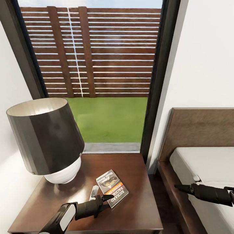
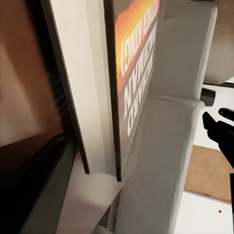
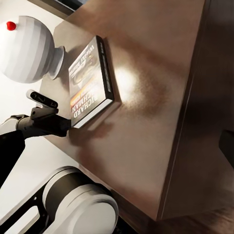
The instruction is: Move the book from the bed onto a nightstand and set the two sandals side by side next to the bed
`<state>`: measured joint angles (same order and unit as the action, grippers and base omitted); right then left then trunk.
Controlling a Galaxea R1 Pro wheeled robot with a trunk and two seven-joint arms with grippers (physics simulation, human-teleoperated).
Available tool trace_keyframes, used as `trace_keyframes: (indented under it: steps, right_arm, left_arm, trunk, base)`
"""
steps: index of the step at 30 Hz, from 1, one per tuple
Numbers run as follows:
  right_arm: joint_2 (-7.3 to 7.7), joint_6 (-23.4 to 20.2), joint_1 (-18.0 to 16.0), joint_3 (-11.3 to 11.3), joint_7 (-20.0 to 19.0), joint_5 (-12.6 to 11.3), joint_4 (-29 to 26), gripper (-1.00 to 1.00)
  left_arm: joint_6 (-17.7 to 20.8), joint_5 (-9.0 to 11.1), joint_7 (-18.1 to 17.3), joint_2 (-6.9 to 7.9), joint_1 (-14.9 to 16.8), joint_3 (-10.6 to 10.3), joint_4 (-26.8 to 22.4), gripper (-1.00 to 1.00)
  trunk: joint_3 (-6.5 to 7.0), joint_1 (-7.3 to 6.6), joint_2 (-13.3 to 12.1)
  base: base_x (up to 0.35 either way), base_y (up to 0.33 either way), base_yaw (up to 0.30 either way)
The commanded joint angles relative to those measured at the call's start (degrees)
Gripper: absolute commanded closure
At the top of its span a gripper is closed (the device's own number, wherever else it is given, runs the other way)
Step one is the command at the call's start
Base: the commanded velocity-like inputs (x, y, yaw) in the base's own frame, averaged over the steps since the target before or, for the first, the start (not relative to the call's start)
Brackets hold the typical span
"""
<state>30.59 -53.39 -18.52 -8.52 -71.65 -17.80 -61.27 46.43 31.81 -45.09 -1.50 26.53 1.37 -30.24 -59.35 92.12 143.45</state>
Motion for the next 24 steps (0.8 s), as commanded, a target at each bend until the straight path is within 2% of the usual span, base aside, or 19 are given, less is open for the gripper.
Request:
trace_keyframes:
  steps: [1, 8, 24]
  right_arm:
    - [0.01, -0.31, -0.03, -0.01, -0.07, -0.13, 0.01, -1.0]
    - [0.0, -0.31, -0.03, -0.01, 0.02, -0.13, 0.01, -1.0]
    - [0.0, -0.31, -0.03, -0.01, 0.02, -0.13, 0.01, -1.0]
  left_arm:
    - [0.06, -0.34, -0.07, -0.01, 0.01, 0.14, 0.01, -1.0]
    - [0.15, -0.35, -0.09, 0.01, 0.02, 0.12, 0.01, -1.0]
    - [0.12, -0.35, -0.09, 0.01, 0.01, 0.12, 0.01, -1.0]
  trunk:
    - [-0.05, -0.01, 0.02]
    - [-0.05, -0.01, 0.02]
    - [-0.05, -0.01, 0.02]
  base:
    - [-0.026, 0.0, 0.0]
    - [-0.17, 0.0, 0.0]
    - [-0.006, 0.0, 0.0]
